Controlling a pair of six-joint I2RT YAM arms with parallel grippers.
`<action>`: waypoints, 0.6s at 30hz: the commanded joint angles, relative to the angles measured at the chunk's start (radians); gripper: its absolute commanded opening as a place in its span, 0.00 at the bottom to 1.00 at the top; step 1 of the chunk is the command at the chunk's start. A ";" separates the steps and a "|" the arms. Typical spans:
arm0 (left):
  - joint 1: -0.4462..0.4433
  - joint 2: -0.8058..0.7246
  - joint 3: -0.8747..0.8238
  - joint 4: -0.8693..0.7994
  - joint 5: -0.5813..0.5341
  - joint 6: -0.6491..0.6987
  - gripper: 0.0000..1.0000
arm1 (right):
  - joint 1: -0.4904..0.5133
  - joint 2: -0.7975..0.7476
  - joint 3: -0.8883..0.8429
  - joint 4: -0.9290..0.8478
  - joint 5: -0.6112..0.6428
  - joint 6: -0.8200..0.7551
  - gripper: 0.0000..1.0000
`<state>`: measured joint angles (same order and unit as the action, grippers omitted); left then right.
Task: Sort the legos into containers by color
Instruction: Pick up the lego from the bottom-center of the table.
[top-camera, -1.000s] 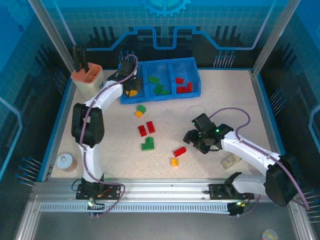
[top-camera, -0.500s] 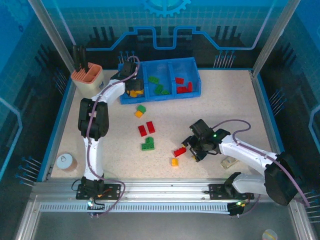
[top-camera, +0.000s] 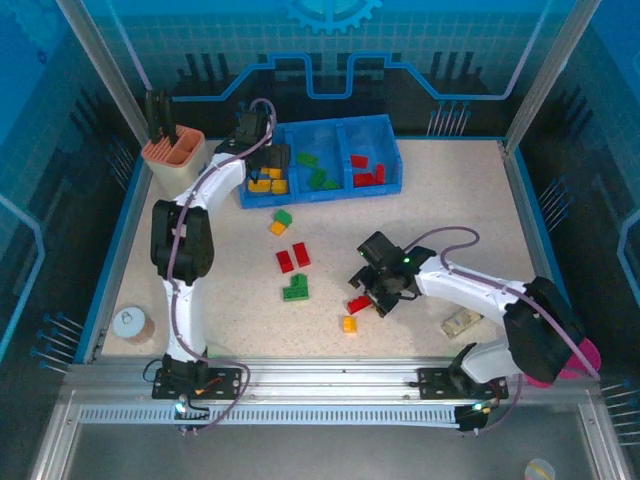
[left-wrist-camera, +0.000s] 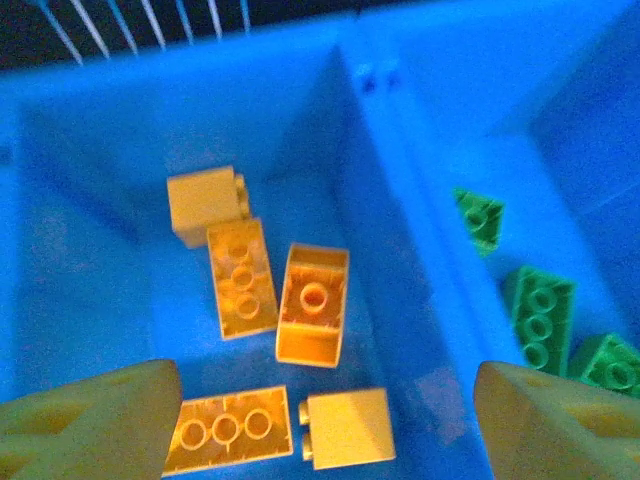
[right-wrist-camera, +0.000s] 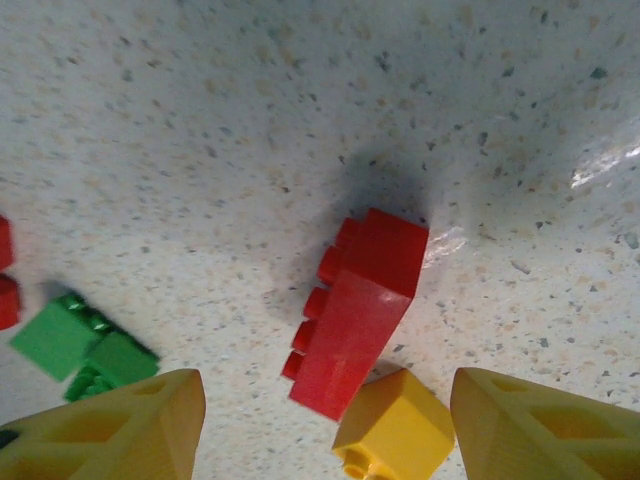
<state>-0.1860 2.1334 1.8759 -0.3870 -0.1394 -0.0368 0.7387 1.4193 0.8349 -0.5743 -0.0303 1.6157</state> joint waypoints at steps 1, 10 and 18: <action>0.002 -0.093 0.053 -0.014 0.057 0.037 0.79 | 0.024 0.040 0.039 -0.024 0.019 0.005 0.67; 0.003 -0.181 0.081 -0.016 0.070 0.026 0.80 | 0.034 0.176 0.082 0.031 0.026 -0.015 0.66; 0.003 -0.244 0.110 -0.059 0.059 0.047 0.82 | 0.031 0.256 0.094 0.046 0.000 -0.063 0.46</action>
<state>-0.1860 1.9453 1.9491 -0.4122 -0.0914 -0.0177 0.7601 1.6440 0.9112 -0.5228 -0.0315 1.5772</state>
